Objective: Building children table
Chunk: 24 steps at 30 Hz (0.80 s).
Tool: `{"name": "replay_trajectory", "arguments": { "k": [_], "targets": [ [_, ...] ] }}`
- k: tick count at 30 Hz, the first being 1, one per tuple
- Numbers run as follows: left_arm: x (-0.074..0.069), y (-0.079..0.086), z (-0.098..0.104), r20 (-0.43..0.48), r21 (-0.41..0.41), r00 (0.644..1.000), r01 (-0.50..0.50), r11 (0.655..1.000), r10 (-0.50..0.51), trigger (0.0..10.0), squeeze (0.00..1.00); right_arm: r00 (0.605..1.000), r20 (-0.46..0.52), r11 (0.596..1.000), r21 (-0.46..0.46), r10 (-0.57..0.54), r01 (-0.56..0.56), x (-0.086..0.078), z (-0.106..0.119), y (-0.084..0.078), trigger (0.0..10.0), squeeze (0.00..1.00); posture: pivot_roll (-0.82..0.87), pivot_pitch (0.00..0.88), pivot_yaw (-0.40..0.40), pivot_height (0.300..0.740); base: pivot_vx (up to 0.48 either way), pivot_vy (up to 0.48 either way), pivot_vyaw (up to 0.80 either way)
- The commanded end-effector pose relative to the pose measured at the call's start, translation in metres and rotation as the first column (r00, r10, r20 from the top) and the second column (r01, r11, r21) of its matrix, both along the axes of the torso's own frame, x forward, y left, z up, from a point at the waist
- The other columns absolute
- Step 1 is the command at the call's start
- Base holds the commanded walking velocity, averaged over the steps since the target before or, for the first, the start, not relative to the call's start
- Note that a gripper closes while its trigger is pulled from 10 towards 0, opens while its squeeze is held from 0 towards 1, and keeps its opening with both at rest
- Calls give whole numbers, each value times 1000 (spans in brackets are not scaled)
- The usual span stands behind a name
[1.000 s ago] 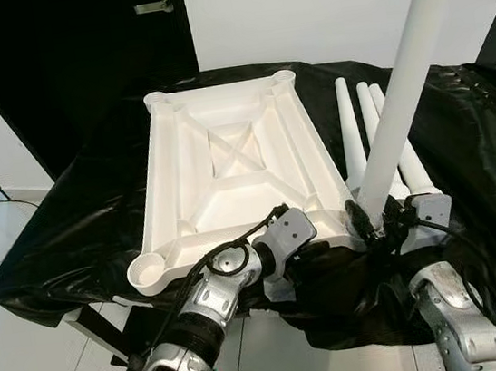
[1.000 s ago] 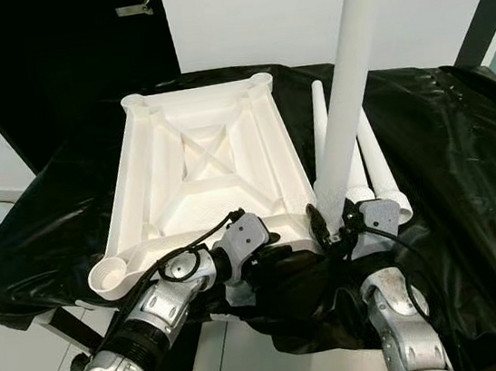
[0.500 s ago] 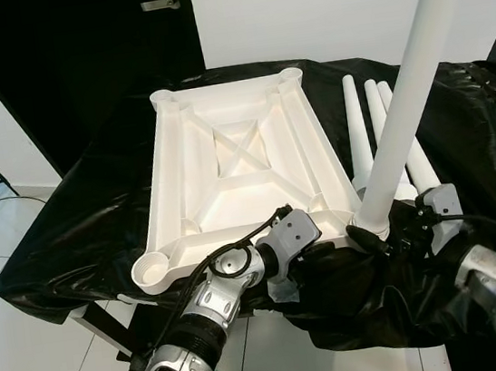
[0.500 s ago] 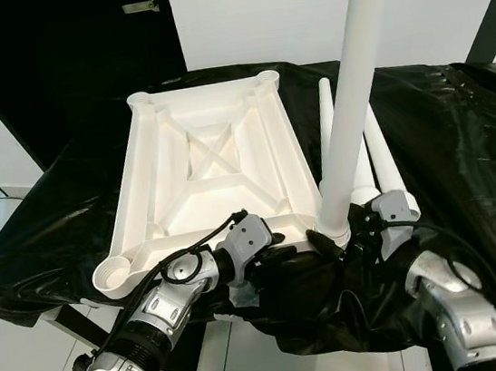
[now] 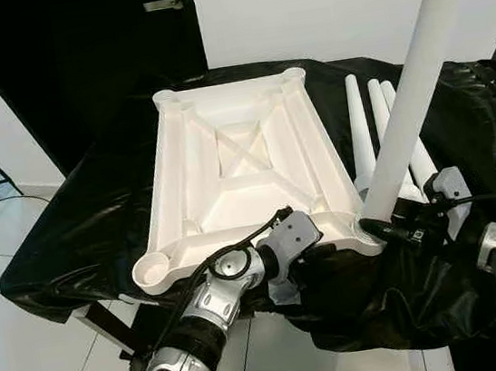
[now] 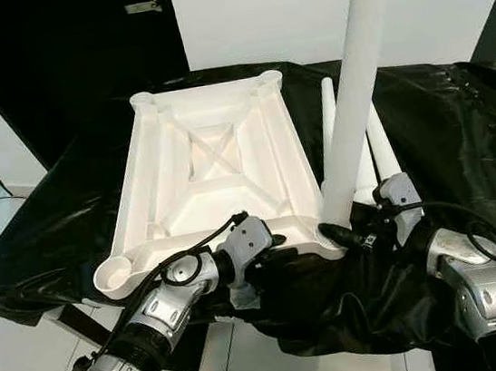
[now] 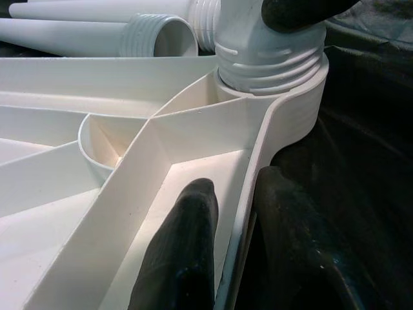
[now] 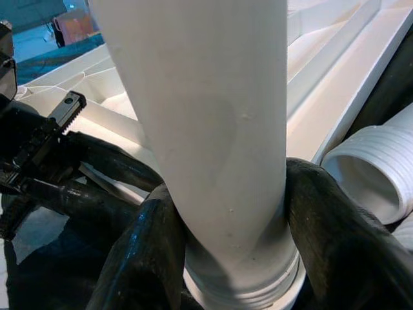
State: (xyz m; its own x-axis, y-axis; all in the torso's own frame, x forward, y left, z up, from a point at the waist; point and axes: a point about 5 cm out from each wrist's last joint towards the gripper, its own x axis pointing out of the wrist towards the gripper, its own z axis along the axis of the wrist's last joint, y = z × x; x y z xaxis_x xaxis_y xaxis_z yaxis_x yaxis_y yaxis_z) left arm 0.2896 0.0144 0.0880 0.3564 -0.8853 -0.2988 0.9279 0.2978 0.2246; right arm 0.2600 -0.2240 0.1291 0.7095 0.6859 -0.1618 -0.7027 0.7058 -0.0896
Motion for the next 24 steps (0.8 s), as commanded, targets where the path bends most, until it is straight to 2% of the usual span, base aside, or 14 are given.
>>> {"name": "replay_trajectory", "arguments": {
  "k": [1,4,6,8,10,11,12,13,14,16,18,19,23,24],
  "targets": [
    [-11,8,-27,-117,82,993,31,996,-21,10000,0,995,-81,997,41,61,-58,-8,-16,10,0,0,208,0,-17,740,0,0,0],
    [-11,7,-26,-116,81,993,33,996,-24,10000,0,995,-94,994,106,31,-21,-13,-23,18,0,0,208,0,-17,740,0,0,0],
    [-11,8,-26,-116,82,993,34,996,-25,10000,0,983,-63,961,209,-172,181,-15,-31,32,0,0,208,0,-16,740,0,0,0],
    [-11,8,-26,-116,82,993,34,996,-25,10000,0,983,-63,961,209,-172,181,-15,-31,32,0,0,208,0,-16,740,0,0,0],
    [-11,8,-26,-116,82,993,35,996,-25,10000,0,966,-54,935,242,-254,260,-15,-34,36,0,0,208,0,-15,740,0,0,0],
    [-12,8,-26,-117,83,993,35,996,-26,10000,0,932,-39,893,277,-360,356,-19,-36,39,0,0,208,0,-14,740,0,0,0],
    [-12,8,-26,-117,83,993,35,996,-26,10000,0,932,-39,893,277,-360,356,-19,-36,39,0,0,208,0,-14,740,0,0,0],
    [-12,8,-26,-117,83,993,36,996,-26,10000,0,894,-35,850,296,-446,436,-22,-38,39,0,0,208,0,-14,740,0,0,0],
    [-12,8,-26,-117,83,993,36,996,-26,10000,0,894,-35,850,296,-446,436,-22,-38,39,0,0,208,0,-14,740,0,0,0],
    [-11,8,-26,-116,85,993,39,996,-29,10000,0,780,-41,735,308,-624,604,-25,-41,33,0,0,204,0,-8,740,0,0,0],
    [-11,8,-26,-116,85,993,39,996,-29,10000,0,780,-41,735,308,-624,604,-25,-41,33,0,0,204,0,-8,740,0,0,0],
    [-11,7,-26,-116,87,993,41,995,-31,10000,0,729,-36,688,303,-683,660,-23,-40,29,0,0,201,0,-7,740,0,0,0],
    [-11,7,-26,-116,87,993,41,995,-31,10000,0,729,-36,688,303,-683,660,-23,-40,29,0,0,201,0,-7,740,0,0,0],
    [-11,7,-26,-116,88,993,44,995,-33,10000,0,700,-30,660,303,-714,687,-21,-39,27,0,0,201,0,-6,740,0,0,0]
  ]
}}
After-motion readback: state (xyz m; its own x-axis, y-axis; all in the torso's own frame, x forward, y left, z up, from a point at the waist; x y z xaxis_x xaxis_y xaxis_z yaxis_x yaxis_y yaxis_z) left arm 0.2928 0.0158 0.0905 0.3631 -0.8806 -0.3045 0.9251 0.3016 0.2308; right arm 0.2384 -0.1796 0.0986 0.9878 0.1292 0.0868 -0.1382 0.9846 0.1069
